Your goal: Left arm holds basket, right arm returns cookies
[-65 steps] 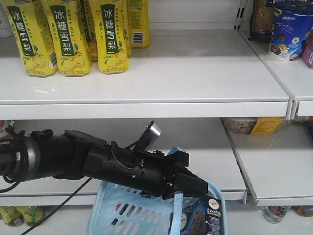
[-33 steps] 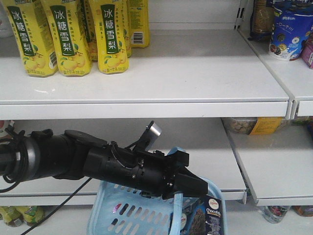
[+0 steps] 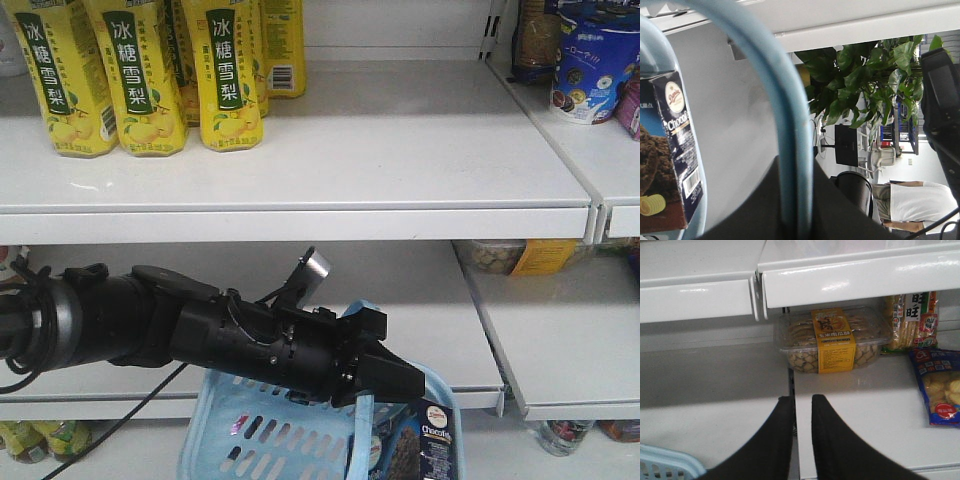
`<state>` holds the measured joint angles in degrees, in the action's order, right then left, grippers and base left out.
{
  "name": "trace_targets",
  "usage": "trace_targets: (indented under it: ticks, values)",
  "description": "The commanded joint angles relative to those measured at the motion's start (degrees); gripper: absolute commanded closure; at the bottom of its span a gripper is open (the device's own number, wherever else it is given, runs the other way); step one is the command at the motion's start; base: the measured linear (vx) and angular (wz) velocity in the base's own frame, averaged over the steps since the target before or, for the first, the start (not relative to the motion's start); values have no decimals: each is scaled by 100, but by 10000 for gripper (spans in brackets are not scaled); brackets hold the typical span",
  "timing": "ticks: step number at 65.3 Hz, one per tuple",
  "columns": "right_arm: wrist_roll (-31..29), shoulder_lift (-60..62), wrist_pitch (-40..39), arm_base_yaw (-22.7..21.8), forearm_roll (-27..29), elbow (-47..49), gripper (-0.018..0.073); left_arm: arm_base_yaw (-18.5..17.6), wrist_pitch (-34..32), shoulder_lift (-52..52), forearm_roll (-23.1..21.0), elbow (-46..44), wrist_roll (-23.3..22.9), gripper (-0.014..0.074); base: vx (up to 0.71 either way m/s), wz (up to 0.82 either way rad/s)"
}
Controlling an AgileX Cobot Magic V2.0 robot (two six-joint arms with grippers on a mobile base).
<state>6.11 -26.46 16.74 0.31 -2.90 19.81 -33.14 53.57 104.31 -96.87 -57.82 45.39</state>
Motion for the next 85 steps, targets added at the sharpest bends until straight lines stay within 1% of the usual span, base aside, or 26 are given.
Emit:
trace_targets:
  ticks: [1,12,17,21,26,36,51,58,64,67,73,85]
  values:
    - [-1,-63,-334,-16,181,188,367,11,39,-299,-484,-167,286,603,0,0]
    - [-1,-83,-266,-16,607,188,221,11,39,-299,-484,-167,286,603,0,0]
    - [-1,-145,-198,2,861,188,177,11,39,-299,-484,-167,286,603,0,0]
    - [-13,-239,-178,105,1048,188,148,11,39,-299,-484,-167,286,603,0,0]
    - [-44,-383,-95,354,1267,188,125,11,39,-299,-484,-167,286,603,0,0]
    - [-44,-756,96,899,1724,188,118,11,39,-299,-484,-167,286,603,0,0]
    - [-44,-1409,229,1524,2295,188,118,11,39,-299,-484,-167,286,603,0,0]
    - [-44,-1786,181,1975,2673,188,118,11,39,-299,-484,-167,286,603,0,0]
    - [-44,-2232,137,2395,2863,188,118,11,39,-299,-484,-167,286,603,0,0]
    - [-44,-2423,138,2534,2899,188,118,11,39,-299,-484,-167,286,603,0,0]
    - [-44,-2819,138,2730,2955,188,118,11,39,-299,-484,-167,286,603,0,0]
    - [-58,-3458,44,2777,2990,188,109,11,39,-299,-484,-167,286,603,0,0]
